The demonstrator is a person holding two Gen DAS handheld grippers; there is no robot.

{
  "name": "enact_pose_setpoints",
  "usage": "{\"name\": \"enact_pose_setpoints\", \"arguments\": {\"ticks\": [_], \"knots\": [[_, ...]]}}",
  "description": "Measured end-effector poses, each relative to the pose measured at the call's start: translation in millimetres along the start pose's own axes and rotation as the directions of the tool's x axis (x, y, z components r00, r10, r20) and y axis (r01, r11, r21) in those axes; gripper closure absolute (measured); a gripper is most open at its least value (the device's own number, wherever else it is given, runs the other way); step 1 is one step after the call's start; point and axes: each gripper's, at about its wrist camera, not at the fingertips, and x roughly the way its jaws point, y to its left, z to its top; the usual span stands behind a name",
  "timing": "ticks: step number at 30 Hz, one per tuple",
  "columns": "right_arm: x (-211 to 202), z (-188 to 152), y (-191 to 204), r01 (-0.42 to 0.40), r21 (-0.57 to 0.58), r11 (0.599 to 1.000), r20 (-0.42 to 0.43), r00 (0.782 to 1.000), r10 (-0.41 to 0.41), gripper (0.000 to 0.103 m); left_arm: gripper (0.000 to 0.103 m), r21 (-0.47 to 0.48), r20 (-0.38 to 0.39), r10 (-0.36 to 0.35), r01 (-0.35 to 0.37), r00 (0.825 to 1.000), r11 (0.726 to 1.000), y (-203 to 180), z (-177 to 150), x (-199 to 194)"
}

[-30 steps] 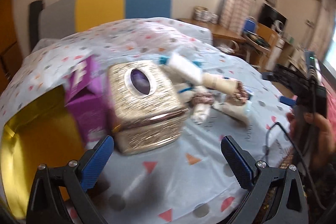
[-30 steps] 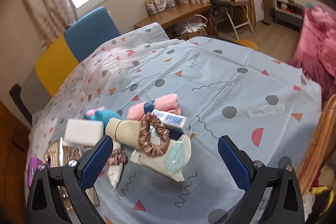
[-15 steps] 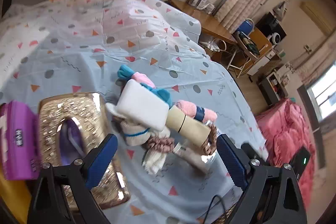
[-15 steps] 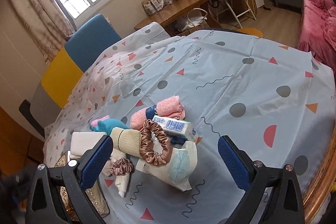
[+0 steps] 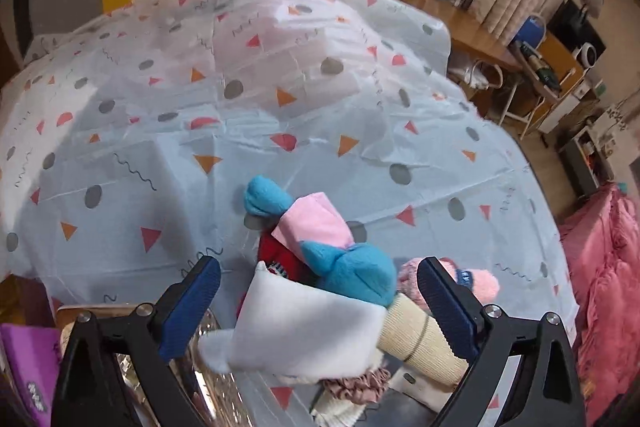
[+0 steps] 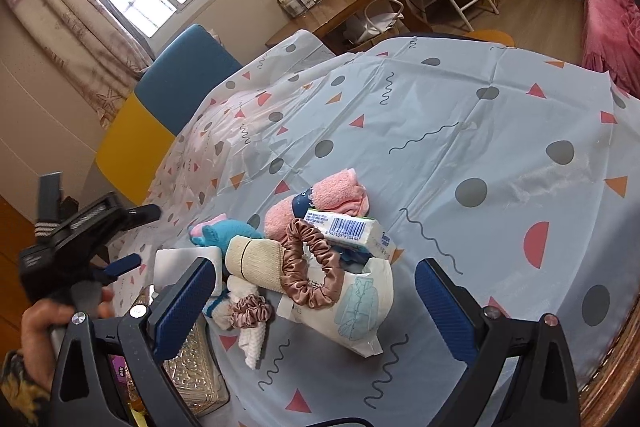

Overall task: Organize soft objects
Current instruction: 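Reach the left tool over the soft items and grasp the white sponge, then carry the white sponge into the gold tray with the left tool while the right tool grasps the white gloves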

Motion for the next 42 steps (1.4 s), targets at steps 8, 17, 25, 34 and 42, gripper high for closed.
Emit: {"name": "enact_pose_setpoints", "arguments": {"ticks": [8, 17, 25, 34, 42], "knots": [[-1, 0, -1, 0.001, 0.007, 1.000, 0.001, 1.000, -0.001, 0.001, 0.005, 0.066, -0.114, -0.268, 0.276, 0.957, 0.959, -26, -48, 7], [-4, 0, -6, 0.001, 0.034, 0.999, 0.009, 1.000, -0.001, 0.001, 0.006, 0.318, -0.150, -0.268, 0.303, 0.952, 0.898, -51, -102, -40], [-1, 0, -4, -0.007, 0.022, 1.000, -0.008, 1.000, 0.007, 0.001, 0.003, 0.730, -0.049, 0.009, 0.029, 0.999, 0.683, -55, -65, -50], [3, 1, -6, -0.024, 0.032, 0.999, -0.032, 0.999, 0.025, 0.001, 0.002, 0.866, -0.105, 0.142, 0.020, 0.984, 0.500, -78, -78, -9], [3, 0, -7, -0.030, 0.042, 0.999, -0.042, 0.999, 0.032, 0.001, 0.043, 0.833, -0.148, 0.168, 0.031, 0.975, 0.552, -77, -81, 26]]}}
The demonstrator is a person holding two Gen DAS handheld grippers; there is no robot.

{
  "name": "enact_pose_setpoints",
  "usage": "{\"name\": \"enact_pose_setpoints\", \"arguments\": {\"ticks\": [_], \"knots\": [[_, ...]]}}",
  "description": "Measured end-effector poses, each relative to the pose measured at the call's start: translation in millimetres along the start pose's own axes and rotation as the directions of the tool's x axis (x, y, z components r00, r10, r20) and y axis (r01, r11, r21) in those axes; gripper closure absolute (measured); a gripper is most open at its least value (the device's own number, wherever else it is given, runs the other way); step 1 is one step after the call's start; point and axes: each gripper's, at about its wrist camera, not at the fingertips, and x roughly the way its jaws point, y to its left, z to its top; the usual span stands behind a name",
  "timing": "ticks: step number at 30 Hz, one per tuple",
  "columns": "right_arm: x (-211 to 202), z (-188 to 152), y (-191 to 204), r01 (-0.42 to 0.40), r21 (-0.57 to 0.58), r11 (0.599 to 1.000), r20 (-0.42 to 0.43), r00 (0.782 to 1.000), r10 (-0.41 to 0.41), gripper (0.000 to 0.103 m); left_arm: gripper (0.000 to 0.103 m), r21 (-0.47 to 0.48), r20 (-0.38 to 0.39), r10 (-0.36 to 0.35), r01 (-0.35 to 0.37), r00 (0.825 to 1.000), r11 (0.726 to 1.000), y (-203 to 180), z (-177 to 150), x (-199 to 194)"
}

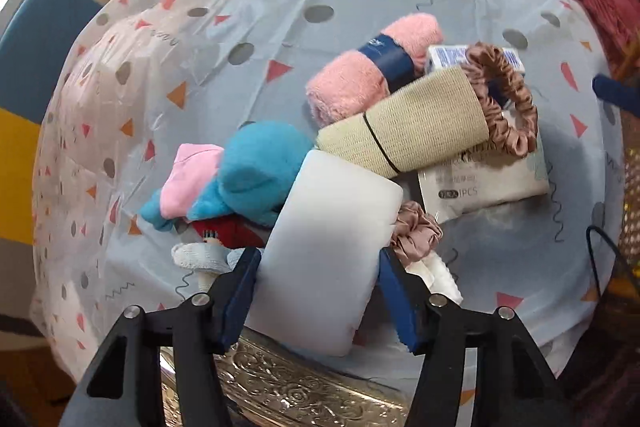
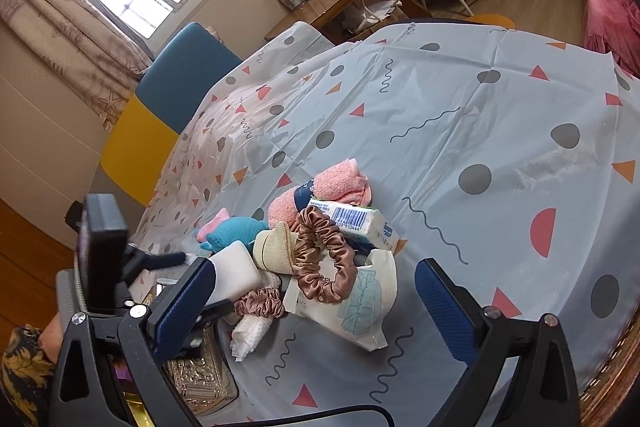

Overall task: Organize soft objects
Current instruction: 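Carry the white sponge into the gold tray with the left tool while the right tool grasps the white gloves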

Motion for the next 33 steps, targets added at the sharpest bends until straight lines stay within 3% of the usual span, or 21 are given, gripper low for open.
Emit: {"name": "enact_pose_setpoints", "arguments": {"ticks": [5, 10, 11, 15, 17, 20, 23, 29, 31, 33], "knots": [[1, -1, 4, 0.006, -0.023, 1.000, -0.010, 1.000, -0.006, 0.001, 0.043, -0.145, 0.176, -0.036, 0.063, 0.984, 0.987, 17, -18, -55], [10, -3, 17, 0.019, -0.092, 0.996, -0.073, 0.997, -0.026, 0.002, 0.043, -0.381, 0.366, -0.035, 0.184, 0.930, 0.906, 48, -54, -120], [16, -3, 24, 0.013, -0.124, 0.992, -0.102, 0.994, -0.026, 0.005, 0.043, -0.418, 0.390, -0.026, 0.202, 0.920, 0.886, 51, -63, -130], [36, -11, 60, -0.018, -0.287, 0.958, -0.190, 0.981, -0.039, 0.042, 0.042, -0.521, 0.453, 0.018, 0.249, 0.891, 0.817, 58, -104, -160], [48, -13, 80, -0.064, -0.342, 0.938, -0.238, 0.971, -0.021, 0.051, 0.042, -0.558, 0.474, 0.035, 0.270, 0.880, 0.785, 58, -127, -170], [71, -19, 111, -0.098, -0.429, 0.898, -0.285, 0.958, -0.032, 0.054, 0.042, -0.612, 0.495, 0.063, 0.296, 0.866, 0.734, 59, -163, -178], [106, -26, 136, -0.131, -0.479, 0.868, -0.347, 0.937, -0.049, 0.054, 0.042, -0.662, 0.518, 0.094, 0.329, 0.850, 0.673, 59, -200, -184], [172, -42, 156, -0.124, -0.508, 0.853, -0.423, 0.898, -0.122, 0.054, 0.042, -0.762, 0.538, 0.196, 0.373, 0.820, 0.530, 63, -288, -202], [187, -48, 156, -0.129, -0.523, 0.843, -0.433, 0.892, -0.132, 0.054, 0.042, -0.802, 0.523, 0.236, 0.380, 0.819, 0.460, 68, -323, -202], [193, -52, 155, -0.140, -0.529, 0.837, -0.433, 0.893, -0.124, 0.056, 0.042, -0.856, 0.483, 0.292, 0.373, 0.826, 0.359, 73, -364, -197]]}}
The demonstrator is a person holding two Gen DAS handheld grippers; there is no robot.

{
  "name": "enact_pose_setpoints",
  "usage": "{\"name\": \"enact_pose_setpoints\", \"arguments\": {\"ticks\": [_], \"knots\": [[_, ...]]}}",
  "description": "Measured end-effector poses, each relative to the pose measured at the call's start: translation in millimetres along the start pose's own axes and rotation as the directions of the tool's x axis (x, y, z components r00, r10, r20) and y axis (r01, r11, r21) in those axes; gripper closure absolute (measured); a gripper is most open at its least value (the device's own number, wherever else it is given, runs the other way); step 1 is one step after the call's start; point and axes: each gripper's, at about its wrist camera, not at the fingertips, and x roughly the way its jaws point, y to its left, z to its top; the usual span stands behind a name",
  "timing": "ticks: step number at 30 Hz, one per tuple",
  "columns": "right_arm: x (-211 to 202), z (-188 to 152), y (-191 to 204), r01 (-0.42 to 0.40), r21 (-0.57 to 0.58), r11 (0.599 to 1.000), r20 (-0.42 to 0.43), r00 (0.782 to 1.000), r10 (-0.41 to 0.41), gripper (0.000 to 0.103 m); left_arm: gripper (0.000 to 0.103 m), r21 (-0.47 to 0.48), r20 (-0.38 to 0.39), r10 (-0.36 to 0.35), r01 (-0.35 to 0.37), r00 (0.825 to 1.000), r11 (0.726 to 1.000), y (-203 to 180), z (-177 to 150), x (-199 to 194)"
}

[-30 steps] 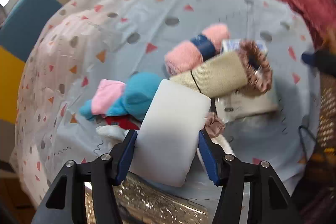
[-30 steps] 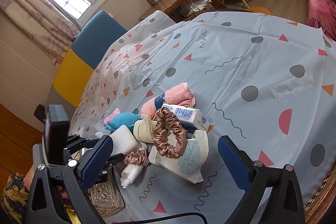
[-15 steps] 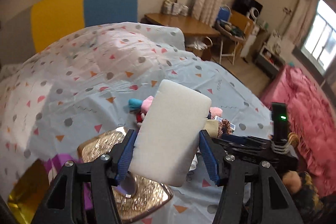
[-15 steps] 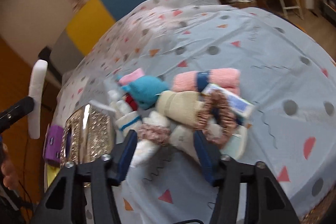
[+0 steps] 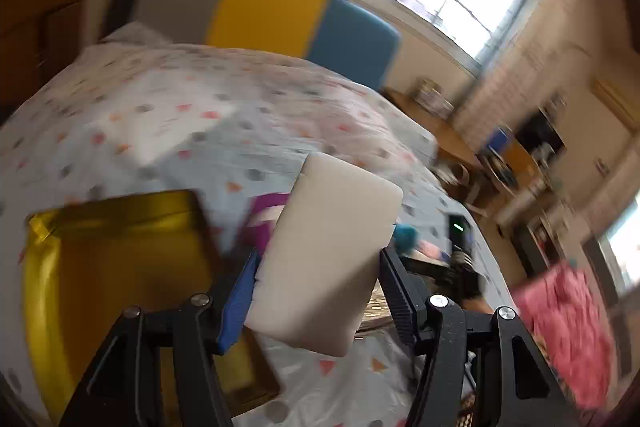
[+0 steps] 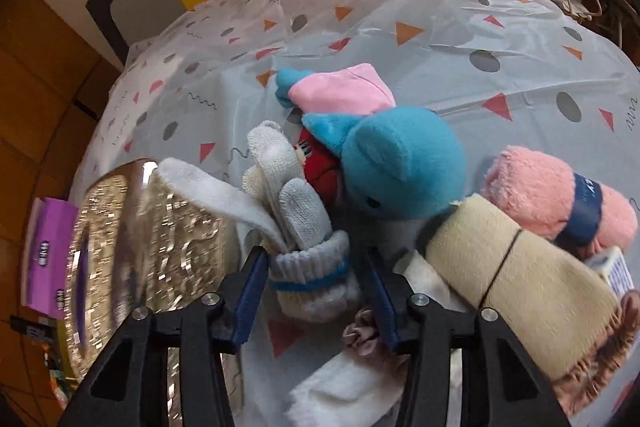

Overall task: Organize soft objects
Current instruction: 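Carry the white sponge into the gold tray with the left tool while the right tool grasps the white gloves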

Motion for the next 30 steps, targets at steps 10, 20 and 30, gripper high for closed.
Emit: {"name": "enact_pose_setpoints", "arguments": {"ticks": [10, 20, 30], "knots": [[1, -5, -2, 0.000, -0.049, 0.999, 0.011, 1.000, 0.000, 0.064, 0.041, -0.428, -0.089, 0.207, -0.225, 0.974, 0.875, 152, -51, 27], [0, -7, -1, 0.022, -0.069, 0.997, 0.036, 0.999, -0.020, 0.064, 0.036, -0.431, -0.144, 0.219, -0.260, 0.965, 0.864, 134, -3, 118], [-1, -4, 4, 0.044, -0.103, 0.994, 0.060, 0.997, -0.038, 0.069, 0.022, -0.383, -0.164, 0.286, -0.328, 0.944, 0.864, 131, -20, 123]]}}
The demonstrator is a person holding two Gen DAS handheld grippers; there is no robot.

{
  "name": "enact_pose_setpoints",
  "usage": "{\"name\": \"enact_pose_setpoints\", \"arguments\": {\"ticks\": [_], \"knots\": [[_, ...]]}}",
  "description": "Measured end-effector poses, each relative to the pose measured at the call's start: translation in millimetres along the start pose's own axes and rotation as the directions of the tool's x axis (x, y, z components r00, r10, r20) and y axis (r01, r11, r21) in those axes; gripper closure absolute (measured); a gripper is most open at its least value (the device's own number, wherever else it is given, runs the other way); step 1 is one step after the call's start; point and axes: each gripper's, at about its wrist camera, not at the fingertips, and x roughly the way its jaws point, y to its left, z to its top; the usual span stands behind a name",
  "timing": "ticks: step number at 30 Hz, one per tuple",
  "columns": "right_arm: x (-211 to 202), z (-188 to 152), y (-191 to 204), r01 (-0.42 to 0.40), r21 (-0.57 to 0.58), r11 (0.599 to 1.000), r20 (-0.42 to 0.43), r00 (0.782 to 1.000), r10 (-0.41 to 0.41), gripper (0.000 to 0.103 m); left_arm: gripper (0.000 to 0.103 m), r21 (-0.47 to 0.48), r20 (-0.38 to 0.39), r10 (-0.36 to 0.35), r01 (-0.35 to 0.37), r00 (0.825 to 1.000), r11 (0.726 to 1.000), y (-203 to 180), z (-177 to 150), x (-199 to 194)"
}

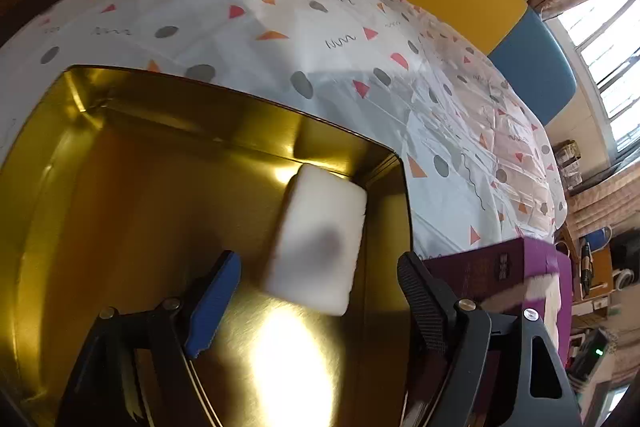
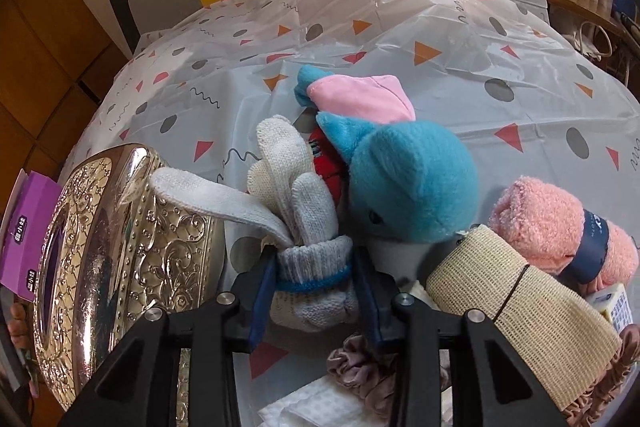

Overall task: Organize soft objects
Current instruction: 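Carry the white sponge into the gold tray with the left tool while the right tool grasps the white gloves, then carry the white gloves with the right tool and release them in the tray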

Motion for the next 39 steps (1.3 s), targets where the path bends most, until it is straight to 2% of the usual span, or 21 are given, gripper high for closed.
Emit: {"name": "enact_pose_setpoints", "arguments": {"ticks": [5, 13, 17, 21, 27, 30, 35, 39], "knots": [[-9, 1, 2, -0.026, 0.004, 1.000, 0.012, 1.000, 0.026, 0.072, 0.021, 0.056, 0.056, 0.018, -0.022, 0.998, 0.998, 13, -20, -34], [-37, 1, 1, -0.065, 0.048, 0.997, 0.083, 0.995, 0.061, 0.073, 0.020, 0.142, 0.135, 0.022, -0.042, 0.991, 0.989, 32, -51, -88], [-49, 8, -3, -0.070, 0.117, 0.991, 0.109, 0.992, 0.057, 0.073, 0.020, 0.180, 0.158, 0.021, -0.050, 0.987, 0.982, 34, -61, -103], [-69, 25, 15, -0.044, 0.102, 0.994, 0.147, 0.989, 0.028, 0.073, 0.016, 0.200, 0.183, 0.034, -0.072, 0.982, 0.977, 36, -70, -112], [-108, 53, 86, -0.071, -0.026, 0.997, 0.231, 0.970, 0.075, 0.073, 0.015, 0.220, 0.218, 0.059, -0.108, 0.974, 0.969, 46, -80, -123], [-118, 53, 132, -0.161, -0.098, 0.982, 0.223, 0.958, 0.179, 0.073, 0.014, 0.211, 0.220, 0.062, -0.110, 0.974, 0.971, 55, -82, -126], [-111, 19, 223, -0.246, -0.271, 0.930, 0.108, 0.953, 0.284, 0.072, 0.014, 0.174, 0.256, 0.078, -0.125, 0.964, 0.977, 71, -83, -136], [-86, -19, 280, -0.280, -0.350, 0.894, -0.023, 0.957, 0.290, 0.072, 0.014, 0.152, 0.280, 0.084, -0.130, 0.956, 0.980, 80, -81, -144]]}}
